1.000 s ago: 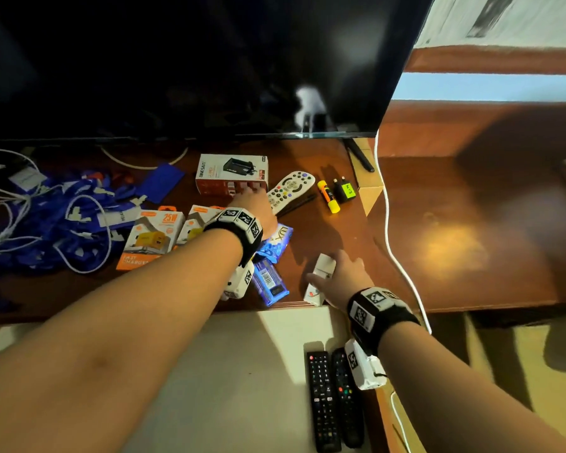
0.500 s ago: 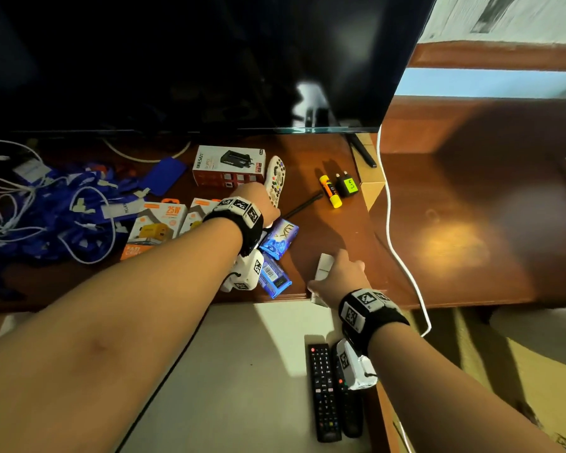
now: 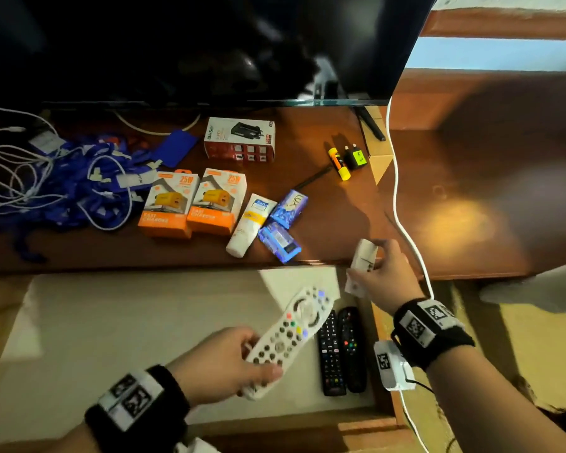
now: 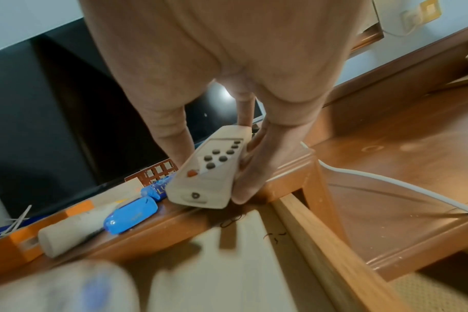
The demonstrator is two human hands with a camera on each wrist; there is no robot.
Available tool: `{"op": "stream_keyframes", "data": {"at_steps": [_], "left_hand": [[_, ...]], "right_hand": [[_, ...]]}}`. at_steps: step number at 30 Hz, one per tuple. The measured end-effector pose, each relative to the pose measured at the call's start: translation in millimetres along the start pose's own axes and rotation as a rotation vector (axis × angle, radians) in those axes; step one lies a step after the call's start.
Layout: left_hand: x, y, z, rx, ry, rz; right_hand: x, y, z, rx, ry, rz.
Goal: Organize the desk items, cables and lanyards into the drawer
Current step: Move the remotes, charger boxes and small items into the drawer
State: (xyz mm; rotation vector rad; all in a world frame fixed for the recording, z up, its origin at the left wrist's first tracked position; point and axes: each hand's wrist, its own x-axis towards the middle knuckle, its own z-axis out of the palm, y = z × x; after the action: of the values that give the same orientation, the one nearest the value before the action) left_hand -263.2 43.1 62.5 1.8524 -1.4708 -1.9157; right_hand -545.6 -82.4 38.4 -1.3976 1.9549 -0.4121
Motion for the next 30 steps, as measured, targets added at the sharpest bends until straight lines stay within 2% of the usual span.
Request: {"op": "stream_keyframes", "data": {"at_steps": [3, 7, 10, 14, 19, 22, 25, 30], "left_hand": [[18.2, -18.5, 18.9, 0.180, -0.042, -0.140], [62.7, -24.6, 36.5, 0.280, -0.056, -0.167], [93.9, -28.6, 44.5, 0.253, -0.021, -0.226], [111.1, -23.8, 57.0, 0.187, -0.016, -0.283], [118.2, -24.5, 79.9, 0.414, -0.106, -0.268], [126.7, -27.5, 90.1, 0.450, -0.159, -0.282], [132.5, -31.1, 94.2, 0.460, -0.204, -0.269], [137.8, -30.1, 91.7, 0.540, -0.176, -0.186]], "right_hand": [[-14.8, 5.2, -1.6, -0.018, 0.005, -0.035], [-30.6, -1.0, 1.5, -0.030, -0.034, -0.097], [-37.4, -3.9, 5.4, -0.059, -0.046, -0.144], [-41.9, -2.7, 13.7, -0.088, -0.072, -0.157], [-48.4, 8.6, 39.2, -0.199, -0.127, -0.198], [-47.9, 14.8, 45.2, -0.272, -0.232, -0.142], [-44.4, 22.2, 47.2, -0.303, -0.256, -0.118], [-37.8, 22.4, 52.0, -0.380, -0.317, -0.102]]}}
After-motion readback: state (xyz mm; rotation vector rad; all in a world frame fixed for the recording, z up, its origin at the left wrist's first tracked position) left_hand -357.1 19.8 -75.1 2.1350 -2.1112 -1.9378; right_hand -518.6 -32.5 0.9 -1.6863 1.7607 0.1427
